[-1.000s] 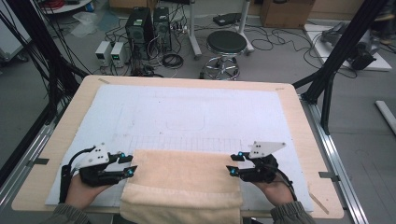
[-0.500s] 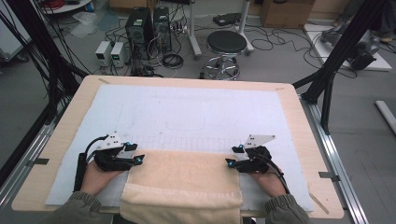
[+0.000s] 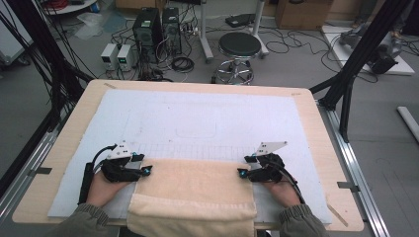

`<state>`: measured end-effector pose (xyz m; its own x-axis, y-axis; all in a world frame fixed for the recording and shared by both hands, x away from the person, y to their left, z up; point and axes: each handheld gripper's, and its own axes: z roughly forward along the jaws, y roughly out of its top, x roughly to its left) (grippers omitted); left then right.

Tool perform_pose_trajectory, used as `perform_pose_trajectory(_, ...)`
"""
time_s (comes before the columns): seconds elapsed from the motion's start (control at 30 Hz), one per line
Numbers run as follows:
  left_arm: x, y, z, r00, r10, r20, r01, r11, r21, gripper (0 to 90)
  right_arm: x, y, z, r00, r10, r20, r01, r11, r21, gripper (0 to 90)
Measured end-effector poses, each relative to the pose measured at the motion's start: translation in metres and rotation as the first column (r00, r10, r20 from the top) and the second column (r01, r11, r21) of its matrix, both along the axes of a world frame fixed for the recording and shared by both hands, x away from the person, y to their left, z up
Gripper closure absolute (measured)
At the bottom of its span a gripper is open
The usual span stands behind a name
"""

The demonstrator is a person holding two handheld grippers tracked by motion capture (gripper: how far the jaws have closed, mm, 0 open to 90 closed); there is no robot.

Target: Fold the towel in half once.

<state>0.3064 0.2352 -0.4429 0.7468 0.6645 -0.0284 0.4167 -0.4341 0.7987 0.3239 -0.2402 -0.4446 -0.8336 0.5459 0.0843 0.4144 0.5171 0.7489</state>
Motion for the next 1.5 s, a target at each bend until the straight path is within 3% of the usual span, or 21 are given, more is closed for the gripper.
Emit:
perform_pose_trajectory(0.27,0.003,0.0,-0.003,0.9996,0.01,-0.027,-0.01,0.9999,-0.003,38.8,0.0,0.002,-0.001,0.9999,0.013,-0.007,-0.013,1.0,0.004,42.2)
perform_pose_trajectory(0.43,0.005,0.002,-0.002,0.9993,0.035,-0.015,-0.036,0.9993,-0.01,35.2,0.0,0.001,-0.001,0.9998,0.018,-0.006,-0.018,1.0,0.0,43.2)
perform_pose_trajectory(0.57,0.008,0.002,-0.004,0.9988,0.029,-0.04,-0.03,0.9995,-0.013,35.4,0.001,0.0,-0.001,0.9998,0.015,-0.016,-0.015,1.0,0.002,43.4)
perform_pose_trajectory(0.67,0.008,0.003,-0.004,0.9983,0.019,-0.055,-0.021,0.9993,-0.031,42.3,0.002,-0.001,-0.001,0.9998,0.011,-0.015,-0.011,1.0,0.002,46.4)
perform_pose_trajectory(0.8,0.007,0.003,-0.004,0.9976,0.011,-0.068,-0.014,0.9989,-0.046,53.5,0.002,-0.002,-0.001,0.9995,0.01,-0.03,-0.009,1.0,0.013,59.5)
perform_pose_trajectory(0.93,0.007,0.002,-0.004,0.9944,-0.043,-0.097,0.035,0.9966,-0.075,75.4,0.001,0.0,0.0,0.9969,0.059,-0.052,-0.058,0.998,0.03,77.4)
perform_pose_trajectory(1.03,0.008,0.001,-0.003,0.9941,-0.062,-0.089,0.056,0.9961,-0.069,80.4,0.002,0.001,0.001,0.9953,0.067,-0.07,-0.065,0.997,0.033,80.5)
perform_pose_trajectory(1.1,0.011,0.001,0.0,0.9962,-0.046,-0.074,0.042,0.9976,-0.055,81.7,0.006,0.001,0.004,0.9919,0.089,-0.091,-0.087,0.996,0.024,83.0)
perform_pose_trajectory(1.17,0.02,-0.002,0.005,0.9979,-0.026,-0.059,0.024,0.9988,-0.044,82.0,0.012,0.004,0.009,0.9909,0.104,-0.085,-0.105,0.994,-0.006,83.9)
perform_pose_trajectory(1.27,0.036,-0.004,0.013,0.9989,0.021,-0.041,-0.023,0.9982,-0.056,82.2,0.025,0.008,0.02,0.9968,0.067,-0.045,-0.069,0.996,-0.049,84.4)
perform_pose_trajectory(1.33,0.048,-0.005,0.019,0.9982,0.054,-0.027,-0.056,0.9955,-0.077,82.2,0.038,0.008,0.028,0.9988,0.043,-0.022,-0.044,0.998,-0.045,84.4)
perform_pose_trajectory(1.5,0.087,-0.012,0.048,0.9943,0.104,0.023,-0.102,0.992,-0.075,82.1,0.077,0.004,0.046,0.9986,-0.046,0.028,0.046,0.999,-0.003,84.5)
